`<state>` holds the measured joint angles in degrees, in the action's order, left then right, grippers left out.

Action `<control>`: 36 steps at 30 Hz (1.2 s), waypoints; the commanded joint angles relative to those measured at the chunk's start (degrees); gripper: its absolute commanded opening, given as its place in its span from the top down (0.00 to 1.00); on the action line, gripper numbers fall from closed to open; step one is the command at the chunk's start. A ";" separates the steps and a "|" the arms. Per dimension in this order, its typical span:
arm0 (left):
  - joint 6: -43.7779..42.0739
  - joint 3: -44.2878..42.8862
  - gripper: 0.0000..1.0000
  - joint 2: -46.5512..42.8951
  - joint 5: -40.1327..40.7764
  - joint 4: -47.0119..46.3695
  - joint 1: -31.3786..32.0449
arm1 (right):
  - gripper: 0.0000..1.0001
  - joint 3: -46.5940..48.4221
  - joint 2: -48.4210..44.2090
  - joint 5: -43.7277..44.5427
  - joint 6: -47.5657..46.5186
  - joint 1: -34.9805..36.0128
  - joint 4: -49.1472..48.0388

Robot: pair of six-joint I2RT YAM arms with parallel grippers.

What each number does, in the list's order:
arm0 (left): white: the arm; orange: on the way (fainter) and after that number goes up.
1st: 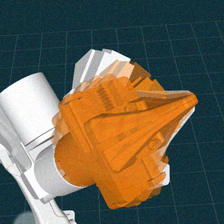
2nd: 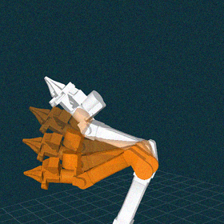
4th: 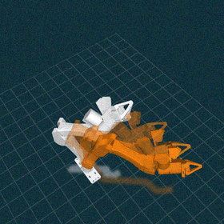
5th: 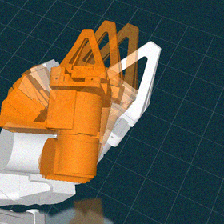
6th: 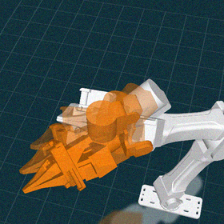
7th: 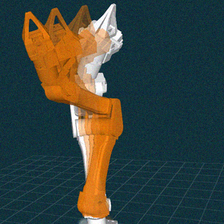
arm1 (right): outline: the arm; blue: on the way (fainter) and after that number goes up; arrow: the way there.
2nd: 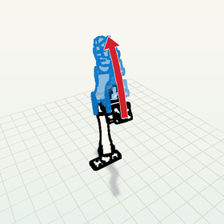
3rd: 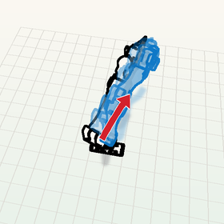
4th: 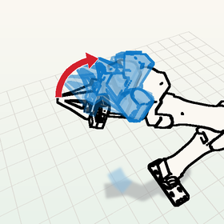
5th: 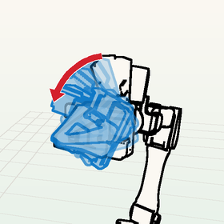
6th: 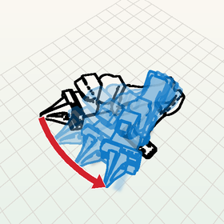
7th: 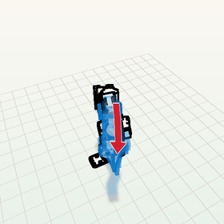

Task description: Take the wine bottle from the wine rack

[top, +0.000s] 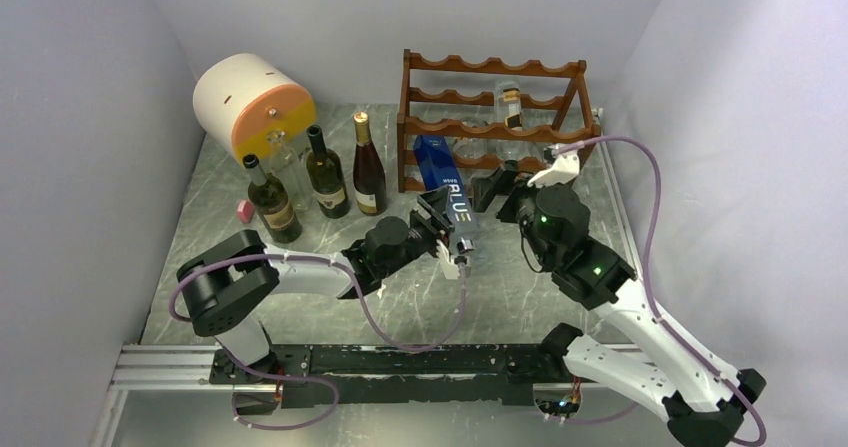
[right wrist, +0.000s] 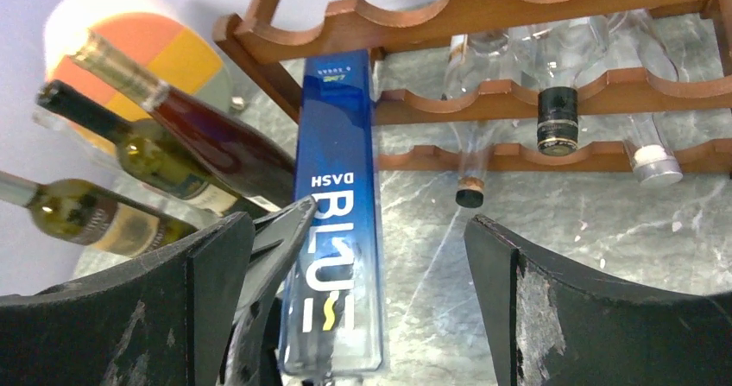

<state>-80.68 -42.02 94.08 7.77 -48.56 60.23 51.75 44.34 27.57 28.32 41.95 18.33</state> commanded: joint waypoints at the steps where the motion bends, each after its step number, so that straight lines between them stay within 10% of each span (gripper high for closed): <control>1: 0.01 -0.04 0.93 -3.61 4.15 -13.42 1.91 | 0.02 1.63 3.40 0.88 -1.46 -0.17 -1.74; 21: 9.05 -5.58 0.93 -8.46 23.50 -13.35 13.30 | 0.01 1.99 9.57 -5.31 0.19 -7.88 -4.92; 36: 45.06 -4.29 0.93 -17.23 29.23 12.13 14.92 | 0.01 10.26 9.60 -14.28 0.97 -8.99 -2.22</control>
<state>-43.57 -45.12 80.55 33.21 -34.33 75.29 56.23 54.04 18.11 29.76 33.30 15.46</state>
